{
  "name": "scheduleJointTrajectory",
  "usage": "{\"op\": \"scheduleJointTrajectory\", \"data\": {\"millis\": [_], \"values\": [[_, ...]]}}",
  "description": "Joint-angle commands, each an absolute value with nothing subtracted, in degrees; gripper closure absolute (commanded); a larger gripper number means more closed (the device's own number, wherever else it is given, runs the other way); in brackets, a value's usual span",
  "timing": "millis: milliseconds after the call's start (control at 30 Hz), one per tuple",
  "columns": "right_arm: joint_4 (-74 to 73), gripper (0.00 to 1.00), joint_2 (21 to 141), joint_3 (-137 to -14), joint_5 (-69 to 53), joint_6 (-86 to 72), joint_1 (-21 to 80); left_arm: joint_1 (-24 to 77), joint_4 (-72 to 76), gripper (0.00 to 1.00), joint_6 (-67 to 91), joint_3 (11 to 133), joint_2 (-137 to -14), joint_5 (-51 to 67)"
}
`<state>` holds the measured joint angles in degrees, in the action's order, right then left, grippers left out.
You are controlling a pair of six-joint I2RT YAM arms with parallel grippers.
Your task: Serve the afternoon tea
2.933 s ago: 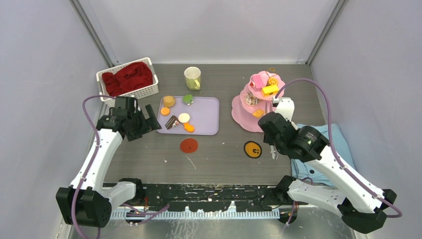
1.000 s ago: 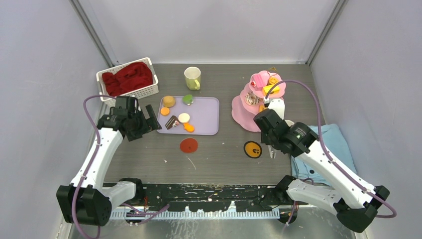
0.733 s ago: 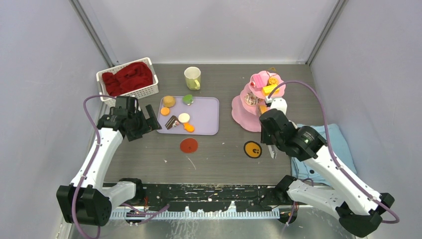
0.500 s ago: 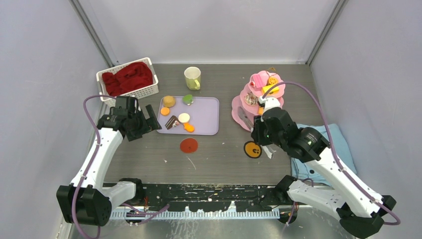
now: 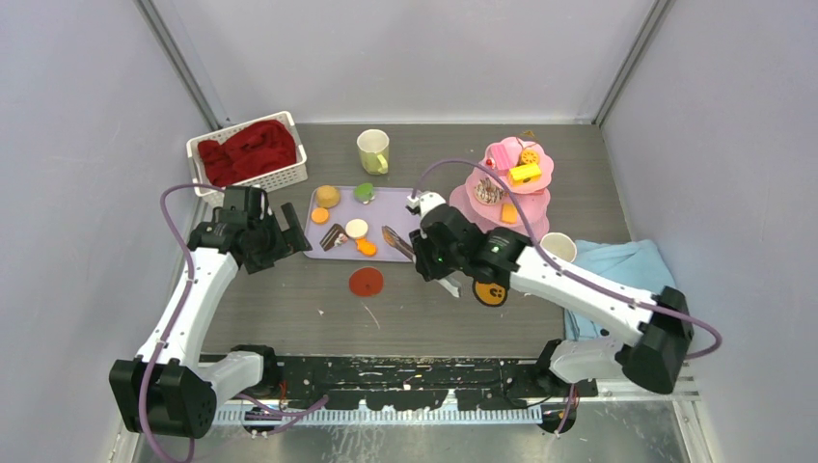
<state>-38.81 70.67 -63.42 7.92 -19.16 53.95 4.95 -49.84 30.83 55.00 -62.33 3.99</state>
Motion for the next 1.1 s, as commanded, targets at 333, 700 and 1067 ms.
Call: {"op": "scheduleJointTrajectory", "data": {"millis": [333, 700, 1067], "values": [[-22.06, 0.55, 86.29, -69.75, 7.25, -18.36, 54.05, 4.75, -50.29, 0.0, 29.0, 57.71, -60.6, 1.85], [-20.66, 0.5, 91.84, -72.41, 6.07, -18.19, 54.01, 4.76, -50.1, 0.0, 28.83, 57.5, -60.57, 1.82], [-19.83, 0.71, 92.73, -72.82, 8.92, -18.52, 54.05, 4.75, -50.29, 0.0, 28.7, 57.3, -60.22, 1.51]]}}
